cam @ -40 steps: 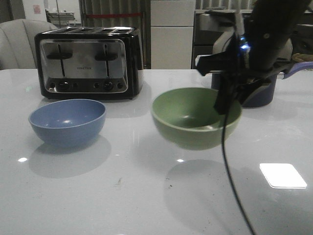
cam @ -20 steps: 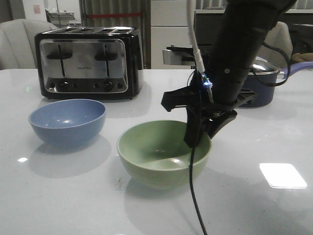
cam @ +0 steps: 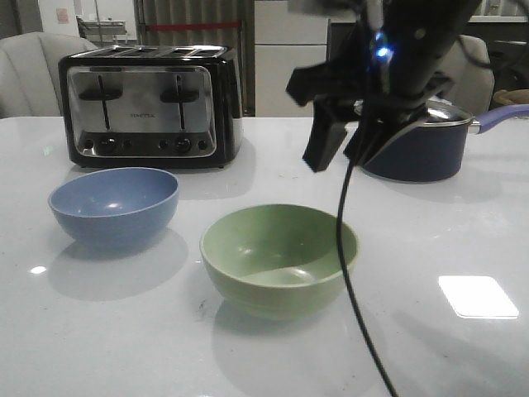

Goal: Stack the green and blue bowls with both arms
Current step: 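Release the green bowl and lift the right gripper away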

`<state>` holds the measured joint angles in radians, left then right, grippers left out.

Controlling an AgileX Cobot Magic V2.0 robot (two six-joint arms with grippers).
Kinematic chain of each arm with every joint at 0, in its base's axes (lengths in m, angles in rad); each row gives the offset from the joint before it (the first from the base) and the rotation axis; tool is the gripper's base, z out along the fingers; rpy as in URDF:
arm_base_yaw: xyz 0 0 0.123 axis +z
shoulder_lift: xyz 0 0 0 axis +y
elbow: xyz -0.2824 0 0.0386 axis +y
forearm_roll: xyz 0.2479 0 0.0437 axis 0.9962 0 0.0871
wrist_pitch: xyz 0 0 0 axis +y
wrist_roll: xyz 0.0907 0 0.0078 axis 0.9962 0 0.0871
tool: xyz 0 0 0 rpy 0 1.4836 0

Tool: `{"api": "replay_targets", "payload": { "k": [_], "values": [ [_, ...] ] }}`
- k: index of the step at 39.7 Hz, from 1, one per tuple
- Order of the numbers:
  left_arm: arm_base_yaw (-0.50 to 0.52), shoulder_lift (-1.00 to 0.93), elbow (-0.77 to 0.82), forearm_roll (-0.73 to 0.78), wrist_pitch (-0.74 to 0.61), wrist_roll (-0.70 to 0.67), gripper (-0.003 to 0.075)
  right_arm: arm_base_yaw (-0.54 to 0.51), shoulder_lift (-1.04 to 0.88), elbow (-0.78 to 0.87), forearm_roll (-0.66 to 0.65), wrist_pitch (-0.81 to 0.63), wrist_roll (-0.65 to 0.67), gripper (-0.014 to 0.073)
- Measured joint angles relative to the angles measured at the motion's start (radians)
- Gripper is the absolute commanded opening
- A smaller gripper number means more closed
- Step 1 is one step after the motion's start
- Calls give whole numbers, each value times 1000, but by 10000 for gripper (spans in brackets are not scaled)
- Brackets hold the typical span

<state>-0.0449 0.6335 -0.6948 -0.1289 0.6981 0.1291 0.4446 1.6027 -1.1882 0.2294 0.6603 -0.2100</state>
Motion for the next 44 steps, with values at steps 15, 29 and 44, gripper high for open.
{"api": "replay_targets", "payload": {
  "k": [15,29,44],
  "values": [
    [0,0,0,0,0,0,517,0,-497,340,0,-48,-41,435],
    [0,3,0,0,0,0,517,0,-807,529,13,-42,-43,435],
    [-102,172,0,0,-13,39,517,0,-857,564,16,-37,-45,435]
  ]
}}
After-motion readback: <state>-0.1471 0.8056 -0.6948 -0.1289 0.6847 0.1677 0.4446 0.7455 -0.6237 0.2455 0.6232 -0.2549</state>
